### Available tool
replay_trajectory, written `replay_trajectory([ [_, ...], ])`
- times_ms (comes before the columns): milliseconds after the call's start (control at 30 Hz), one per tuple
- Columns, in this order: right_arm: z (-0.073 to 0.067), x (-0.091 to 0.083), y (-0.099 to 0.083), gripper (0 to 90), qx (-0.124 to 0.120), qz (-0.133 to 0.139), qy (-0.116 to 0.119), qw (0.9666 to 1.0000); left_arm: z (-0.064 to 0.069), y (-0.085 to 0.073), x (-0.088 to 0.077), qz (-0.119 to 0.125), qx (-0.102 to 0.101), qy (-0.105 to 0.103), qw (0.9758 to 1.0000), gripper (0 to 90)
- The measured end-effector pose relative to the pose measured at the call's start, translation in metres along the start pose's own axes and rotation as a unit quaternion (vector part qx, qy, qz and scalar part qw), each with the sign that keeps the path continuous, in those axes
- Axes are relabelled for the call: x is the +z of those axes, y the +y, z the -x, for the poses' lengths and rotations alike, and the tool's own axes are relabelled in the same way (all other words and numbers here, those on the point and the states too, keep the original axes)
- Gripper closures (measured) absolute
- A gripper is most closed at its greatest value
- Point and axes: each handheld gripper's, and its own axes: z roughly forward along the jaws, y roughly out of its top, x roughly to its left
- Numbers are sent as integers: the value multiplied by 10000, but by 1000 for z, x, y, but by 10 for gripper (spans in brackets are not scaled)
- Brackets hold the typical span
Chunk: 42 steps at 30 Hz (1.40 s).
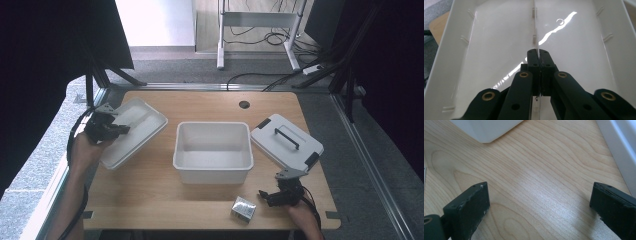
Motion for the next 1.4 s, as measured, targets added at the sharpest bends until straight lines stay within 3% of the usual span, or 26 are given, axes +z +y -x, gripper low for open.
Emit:
replay_trajectory([
  [333,0,0,0,23,-8,1,0,10000,2,-40,38,-33,-199,69,9998,887],
  [700,0,0,0,24,-10,0,0,10000,8,-70,74,-142,-339,132,9992,886],
  [1100,0,0,0,24,-10,0,0,10000,9,-82,85,-169,-445,32,9989,883],
  [1167,0,0,0,24,-10,-1,0,10000,8,-81,82,-63,-527,-96,9985,844],
  [1333,0,0,0,23,-10,-1,0,10000,11,-76,68,253,-452,-482,9975,601],
  [1400,0,0,0,24,-9,0,-1,10000,14,-74,61,292,-387,-525,9974,515],
])
